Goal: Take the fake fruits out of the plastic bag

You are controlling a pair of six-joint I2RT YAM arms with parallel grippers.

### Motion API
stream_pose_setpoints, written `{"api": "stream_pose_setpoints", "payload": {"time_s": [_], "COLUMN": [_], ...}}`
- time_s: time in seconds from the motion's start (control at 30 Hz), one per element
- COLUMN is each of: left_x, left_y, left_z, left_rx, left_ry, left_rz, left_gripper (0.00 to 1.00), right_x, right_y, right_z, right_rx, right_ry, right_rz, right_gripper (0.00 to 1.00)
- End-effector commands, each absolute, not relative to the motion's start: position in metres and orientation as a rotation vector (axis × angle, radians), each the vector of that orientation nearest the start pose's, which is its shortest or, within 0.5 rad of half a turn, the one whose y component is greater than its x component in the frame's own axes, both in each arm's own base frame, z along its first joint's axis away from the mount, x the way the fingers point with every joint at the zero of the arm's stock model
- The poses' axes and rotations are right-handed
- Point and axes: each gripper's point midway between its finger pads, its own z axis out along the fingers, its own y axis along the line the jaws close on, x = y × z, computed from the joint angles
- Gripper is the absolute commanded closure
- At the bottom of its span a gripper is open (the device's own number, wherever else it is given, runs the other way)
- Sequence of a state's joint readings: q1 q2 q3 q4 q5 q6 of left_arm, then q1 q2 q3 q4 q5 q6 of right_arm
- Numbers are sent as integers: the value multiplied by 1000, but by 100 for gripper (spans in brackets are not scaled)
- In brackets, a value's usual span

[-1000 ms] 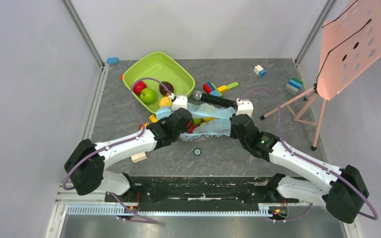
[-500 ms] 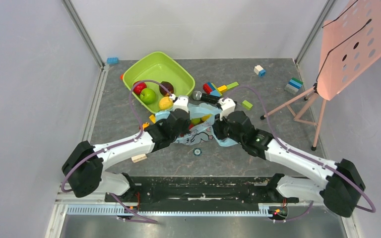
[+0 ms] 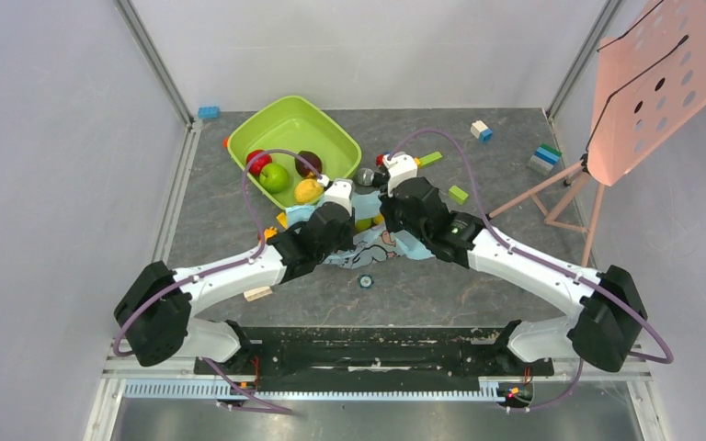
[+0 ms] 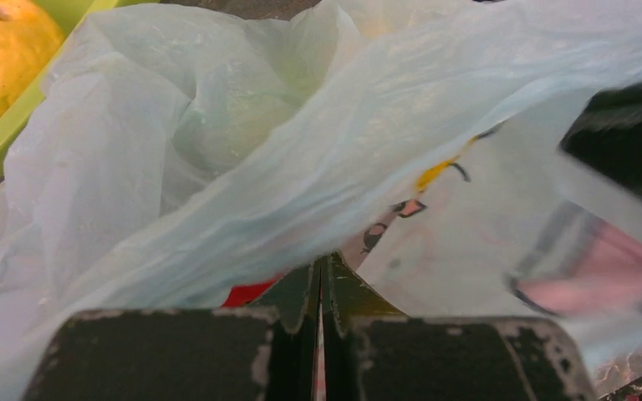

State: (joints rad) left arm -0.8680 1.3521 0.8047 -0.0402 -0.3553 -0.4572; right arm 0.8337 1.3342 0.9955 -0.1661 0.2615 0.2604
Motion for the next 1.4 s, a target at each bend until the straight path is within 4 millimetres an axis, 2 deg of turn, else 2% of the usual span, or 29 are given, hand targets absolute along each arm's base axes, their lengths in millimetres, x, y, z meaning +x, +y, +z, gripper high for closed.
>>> {"api": "stream_pose_setpoints", "payload": {"time_s": [0.0,0.07,0.13,0.27,0.37,0.43,0.6,0.77,0.93,1.0,1.1,1.27,1.37], "left_x": [284,283,283,283,283,285,287,289,291,290,290,289,288], "left_y": [-271,-270,-270,-274,-275,-277,-277,-274,-270,-268,-261,-249,-240], "left_z": [136,138,140,143,144,145,144,141,132,126,116,110,106], "left_rx": [254,250,250,271,266,258,235,215,187,175,140,84,60], "left_ry": [2078,2074,2067,2052,2039,2041,2054,2059,2075,2087,2107,2105,2102], "left_rz": [-442,-446,-451,-472,-484,-487,-481,-460,-433,-422,-402,-382,-360], "left_gripper": [98,98,98,98,98,98,98,98,98,98,98,98,98], "right_x": [305,304,302,292,278,273,272,287,295,289,267,229,213], "right_y": [243,228,227,263,299,313,328,315,283,277,263,237,227], "right_z": [213,220,226,231,223,212,177,149,105,92,70,37,26], "right_rx": [-436,-427,-454,-583,-666,-693,-692,-548,-493,-507,-535,-553,-534], "right_ry": [2014,2005,1983,1951,1947,1964,2036,2059,2116,2143,2198,2288,2305], "right_rz": [189,121,126,332,530,579,564,475,261,247,268,299,338], "right_gripper": [89,88,88,88,89,89,91,92,94,94,94,93,93]}}
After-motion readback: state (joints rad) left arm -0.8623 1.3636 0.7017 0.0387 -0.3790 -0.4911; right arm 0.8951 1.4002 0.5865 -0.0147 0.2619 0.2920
